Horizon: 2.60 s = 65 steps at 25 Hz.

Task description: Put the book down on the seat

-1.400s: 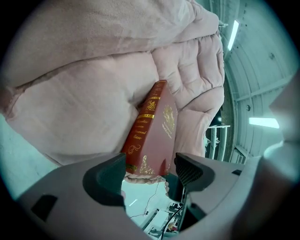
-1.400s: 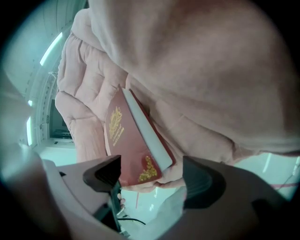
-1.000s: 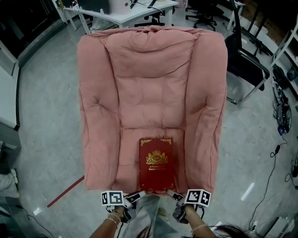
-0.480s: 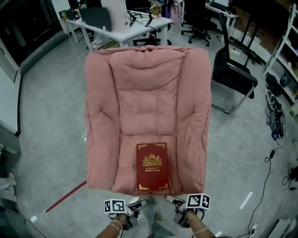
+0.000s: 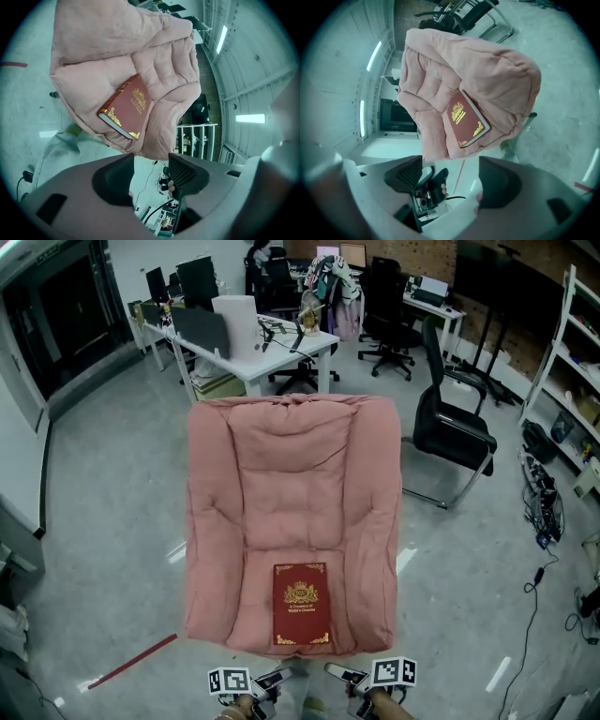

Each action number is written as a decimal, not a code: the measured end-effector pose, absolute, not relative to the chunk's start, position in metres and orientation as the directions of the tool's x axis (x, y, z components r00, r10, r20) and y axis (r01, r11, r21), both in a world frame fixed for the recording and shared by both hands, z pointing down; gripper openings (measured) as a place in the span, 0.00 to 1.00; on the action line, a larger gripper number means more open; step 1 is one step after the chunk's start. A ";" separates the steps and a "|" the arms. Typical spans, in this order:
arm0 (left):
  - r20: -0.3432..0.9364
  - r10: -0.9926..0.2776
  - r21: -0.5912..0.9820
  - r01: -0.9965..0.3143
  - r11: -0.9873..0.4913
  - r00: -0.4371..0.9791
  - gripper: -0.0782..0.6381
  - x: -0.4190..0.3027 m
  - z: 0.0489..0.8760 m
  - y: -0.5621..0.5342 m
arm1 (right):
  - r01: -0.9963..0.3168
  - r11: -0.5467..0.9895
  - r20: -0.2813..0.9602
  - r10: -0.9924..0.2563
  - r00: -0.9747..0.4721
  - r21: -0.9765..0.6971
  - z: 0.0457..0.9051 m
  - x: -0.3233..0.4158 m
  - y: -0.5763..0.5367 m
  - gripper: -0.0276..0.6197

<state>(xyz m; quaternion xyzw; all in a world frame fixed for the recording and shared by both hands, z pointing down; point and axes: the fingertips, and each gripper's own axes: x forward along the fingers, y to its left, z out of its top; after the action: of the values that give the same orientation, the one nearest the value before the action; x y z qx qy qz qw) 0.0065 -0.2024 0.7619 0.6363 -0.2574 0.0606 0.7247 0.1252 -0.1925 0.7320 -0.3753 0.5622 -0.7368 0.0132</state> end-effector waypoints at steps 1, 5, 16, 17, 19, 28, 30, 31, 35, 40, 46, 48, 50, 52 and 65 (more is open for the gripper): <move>0.445 -0.250 0.894 -0.410 0.181 0.860 0.43 0.006 0.755 -0.201 | -0.397 -0.360 0.529 -0.443 -0.724 -0.844 0.724 0.125 -0.190 0.65; 0.416 -0.300 0.909 -0.382 0.169 0.858 0.40 0.005 0.734 -0.191 | -0.383 -0.326 0.499 -0.456 -0.737 -0.864 0.695 0.126 -0.181 0.65; 0.342 -0.421 0.937 -0.341 0.080 0.840 0.38 0.010 0.651 -0.188 | -0.336 -0.215 0.399 -0.519 -0.756 -0.917 0.617 0.128 -0.164 0.65; 0.330 -0.440 0.940 -0.331 0.077 0.835 0.38 0.010 0.642 -0.189 | -0.330 -0.208 0.390 -0.524 -0.757 -0.921 0.611 0.127 -0.162 0.65; 0.306 -0.472 0.947 -0.316 0.060 0.827 0.36 0.010 0.623 -0.191 | -0.315 -0.192 0.368 -0.535 -0.760 -0.929 0.599 0.127 -0.158 0.65; 0.198 -0.529 0.960 -0.272 -0.065 0.825 0.32 0.009 0.534 -0.185 | -0.237 -0.084 0.238 -0.611 -0.755 -0.968 0.529 0.128 -0.156 0.65; 0.196 -0.519 0.954 -0.284 -0.095 0.832 0.32 0.010 0.523 -0.178 | -0.240 -0.057 0.223 -0.614 -0.757 -0.969 0.519 0.126 -0.154 0.65; 0.194 -0.512 0.952 -0.287 -0.108 0.837 0.31 0.010 0.518 -0.173 | -0.246 -0.044 0.221 -0.613 -0.759 -0.968 0.516 0.125 -0.153 0.65; 0.175 -0.505 0.949 -0.280 -0.141 0.846 0.28 0.010 0.500 -0.158 | -0.253 -0.016 0.211 -0.609 -0.765 -0.967 0.506 0.115 -0.146 0.65; 0.139 -0.494 0.948 -0.260 -0.185 0.858 0.27 0.001 0.484 -0.146 | -0.258 -0.003 0.207 -0.609 -0.765 -0.966 0.502 0.097 -0.133 0.64; 0.110 -0.516 0.938 -0.261 -0.230 0.850 0.21 -0.026 0.470 -0.127 | -0.264 0.024 0.195 -0.610 -0.768 -0.964 0.491 0.066 -0.109 0.64; 0.099 -0.522 0.934 -0.260 -0.245 0.847 0.20 -0.037 0.464 -0.118 | -0.267 0.036 0.192 -0.603 -0.774 -0.963 0.486 0.054 -0.098 0.64; 0.076 -0.531 0.934 -0.246 -0.258 0.844 0.19 -0.048 0.457 -0.106 | -0.277 0.053 0.194 -0.588 -0.785 -0.960 0.481 0.040 -0.084 0.64; 0.064 -0.544 0.935 -0.241 -0.260 0.837 0.17 -0.060 0.454 -0.091 | -0.289 0.066 0.201 -0.573 -0.794 -0.955 0.477 0.028 -0.068 0.64; -0.030 -0.507 0.929 -0.163 -0.331 0.861 0.11 -0.106 0.428 -0.015 | -0.332 0.092 0.203 -0.631 -0.749 -0.939 0.451 -0.014 0.014 0.54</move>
<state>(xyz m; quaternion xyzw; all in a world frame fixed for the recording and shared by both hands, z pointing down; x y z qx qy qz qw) -0.1057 -0.0154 0.4276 0.8001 -0.2095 -0.1597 0.5389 -0.0144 0.0141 0.4506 -0.3307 0.7278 -0.5871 0.1276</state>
